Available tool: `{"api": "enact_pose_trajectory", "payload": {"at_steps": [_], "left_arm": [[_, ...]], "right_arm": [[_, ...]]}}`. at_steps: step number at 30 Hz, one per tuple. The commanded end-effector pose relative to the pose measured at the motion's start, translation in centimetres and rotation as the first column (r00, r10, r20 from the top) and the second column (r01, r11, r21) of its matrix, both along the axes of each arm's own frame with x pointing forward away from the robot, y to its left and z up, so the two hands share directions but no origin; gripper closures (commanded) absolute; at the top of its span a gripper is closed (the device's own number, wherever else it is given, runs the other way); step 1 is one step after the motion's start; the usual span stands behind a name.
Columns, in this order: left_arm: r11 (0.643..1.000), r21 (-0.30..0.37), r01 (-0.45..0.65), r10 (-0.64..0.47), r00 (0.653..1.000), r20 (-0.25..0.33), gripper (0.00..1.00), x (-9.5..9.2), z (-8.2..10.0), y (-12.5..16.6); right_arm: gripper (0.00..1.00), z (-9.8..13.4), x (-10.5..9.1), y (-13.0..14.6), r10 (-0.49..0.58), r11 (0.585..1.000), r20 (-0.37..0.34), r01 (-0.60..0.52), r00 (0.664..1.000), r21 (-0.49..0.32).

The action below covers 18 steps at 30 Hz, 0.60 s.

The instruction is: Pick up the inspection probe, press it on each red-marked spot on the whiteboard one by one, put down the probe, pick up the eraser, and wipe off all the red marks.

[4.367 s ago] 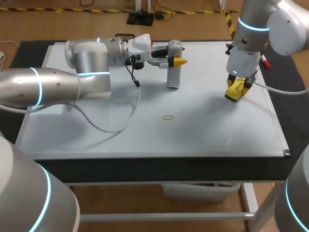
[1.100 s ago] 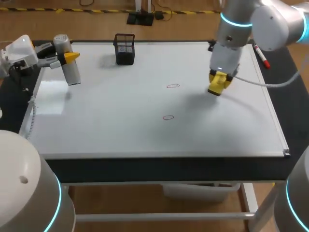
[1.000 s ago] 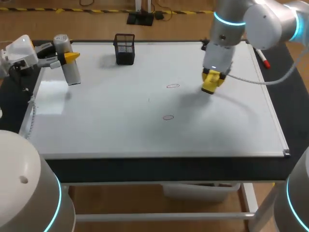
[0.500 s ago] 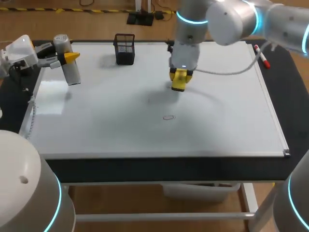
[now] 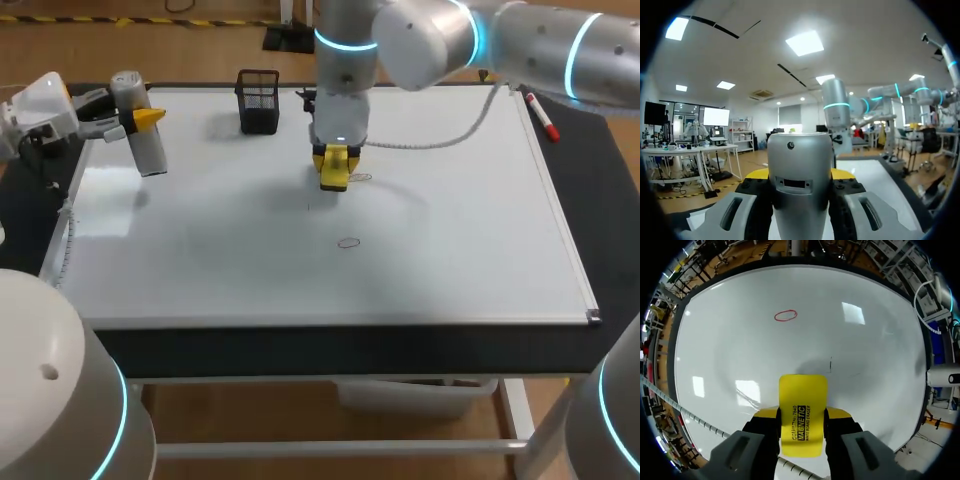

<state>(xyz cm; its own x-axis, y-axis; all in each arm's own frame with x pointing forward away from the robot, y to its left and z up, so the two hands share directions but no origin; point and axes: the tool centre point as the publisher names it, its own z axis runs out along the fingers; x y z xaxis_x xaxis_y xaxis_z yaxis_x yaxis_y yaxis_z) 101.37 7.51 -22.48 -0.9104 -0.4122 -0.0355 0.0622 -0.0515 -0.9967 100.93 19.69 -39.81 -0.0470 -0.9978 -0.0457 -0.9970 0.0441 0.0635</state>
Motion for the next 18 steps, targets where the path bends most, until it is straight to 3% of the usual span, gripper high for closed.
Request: {"api": "enact_pose_trajectory", "payload": {"at_steps": [1,18], "left_arm": [[1.0,-0.001,-0.001,0.001,1.0,0.003,1.0,0.02,0.02,-0.03],[1.0,-0.001,-0.001,0.001,1.0,0.003,1.0,0.02,0.02,-0.03]], "right_arm": [[1.0,-0.34,0.27,0.9,0.012,0.998,-0.009,-0.013,1.0,-0.068],[1.0,-1.27,-0.11,0.33,0.043,0.996,-0.004,-0.043,0.999,-0.072]]}}
